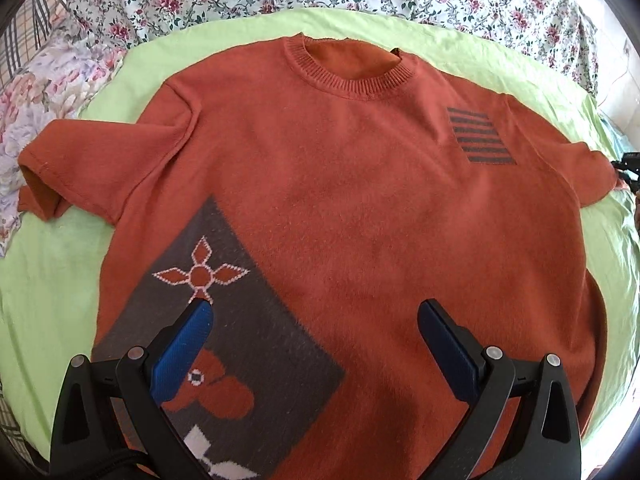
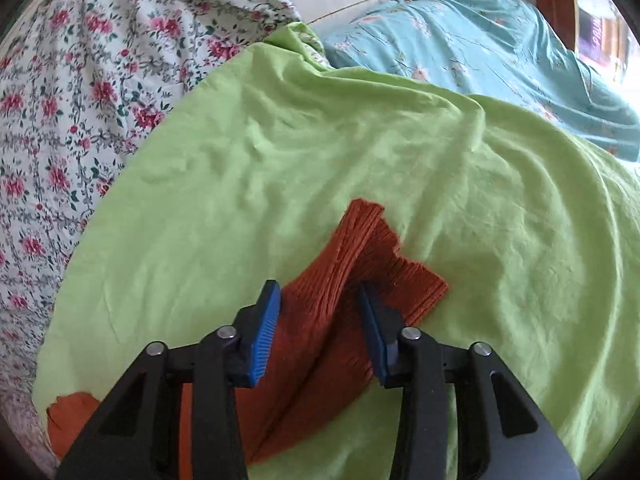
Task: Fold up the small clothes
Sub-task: 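Grasp the sweater sleeve cuff with the right tool, then fold the held sleeve across the sweater front and open the right tool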
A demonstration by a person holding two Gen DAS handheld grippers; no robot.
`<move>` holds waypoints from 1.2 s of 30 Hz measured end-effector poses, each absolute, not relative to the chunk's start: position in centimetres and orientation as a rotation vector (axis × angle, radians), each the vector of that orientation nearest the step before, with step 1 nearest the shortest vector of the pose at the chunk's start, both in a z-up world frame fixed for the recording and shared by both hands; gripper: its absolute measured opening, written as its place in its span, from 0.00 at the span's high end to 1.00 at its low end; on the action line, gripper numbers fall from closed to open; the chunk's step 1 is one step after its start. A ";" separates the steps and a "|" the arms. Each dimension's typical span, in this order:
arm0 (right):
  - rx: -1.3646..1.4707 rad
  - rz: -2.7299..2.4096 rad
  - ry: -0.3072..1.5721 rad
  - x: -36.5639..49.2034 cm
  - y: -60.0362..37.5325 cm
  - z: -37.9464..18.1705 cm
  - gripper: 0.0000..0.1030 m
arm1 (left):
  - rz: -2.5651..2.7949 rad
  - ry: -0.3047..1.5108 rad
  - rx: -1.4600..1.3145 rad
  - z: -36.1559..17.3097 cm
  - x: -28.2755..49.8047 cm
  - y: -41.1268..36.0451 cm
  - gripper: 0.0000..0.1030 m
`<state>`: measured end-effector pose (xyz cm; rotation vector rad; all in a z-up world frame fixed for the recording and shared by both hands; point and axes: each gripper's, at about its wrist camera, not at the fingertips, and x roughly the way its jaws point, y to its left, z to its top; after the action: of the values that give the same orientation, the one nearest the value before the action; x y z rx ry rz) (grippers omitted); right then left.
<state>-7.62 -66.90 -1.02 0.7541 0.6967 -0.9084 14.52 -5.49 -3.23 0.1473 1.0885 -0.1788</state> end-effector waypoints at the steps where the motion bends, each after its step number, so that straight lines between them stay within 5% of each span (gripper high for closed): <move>1: 0.758 -0.879 0.683 -7.6 -66.5 -0.7 0.93 | -0.182 1.088 0.144 -3.2 14.5 -5.5 0.01; 14: 0.678 -0.223 0.622 4.0 -46.4 2.3 0.93 | -0.201 1.061 0.066 -2.6 13.0 -2.9 0.01; 25: 0.663 0.321 0.886 17.6 -24.8 -2.8 0.93 | -0.271 1.050 -0.124 -2.5 12.8 2.8 0.01; 36: 0.670 0.363 1.083 21.6 -19.7 -8.6 0.86 | -0.351 1.047 -0.150 -2.9 17.5 3.4 0.01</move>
<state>21.65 -19.71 -8.56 0.6699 1.0826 0.3630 17.49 3.35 -2.90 -0.1501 1.0469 -0.3507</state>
